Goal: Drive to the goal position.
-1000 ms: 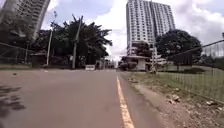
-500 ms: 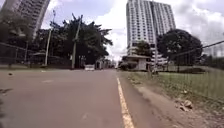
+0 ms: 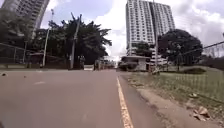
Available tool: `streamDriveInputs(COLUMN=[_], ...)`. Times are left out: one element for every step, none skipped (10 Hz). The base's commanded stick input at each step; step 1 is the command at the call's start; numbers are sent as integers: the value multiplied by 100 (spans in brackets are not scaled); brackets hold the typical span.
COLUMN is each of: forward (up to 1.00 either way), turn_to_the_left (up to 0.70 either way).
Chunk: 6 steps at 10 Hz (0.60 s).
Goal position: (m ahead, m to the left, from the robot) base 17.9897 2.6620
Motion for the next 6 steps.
streamDriveInputs(forward=[70,70,70,70,70,70], turn_to_the_left=[0,0,0,0,0,0])
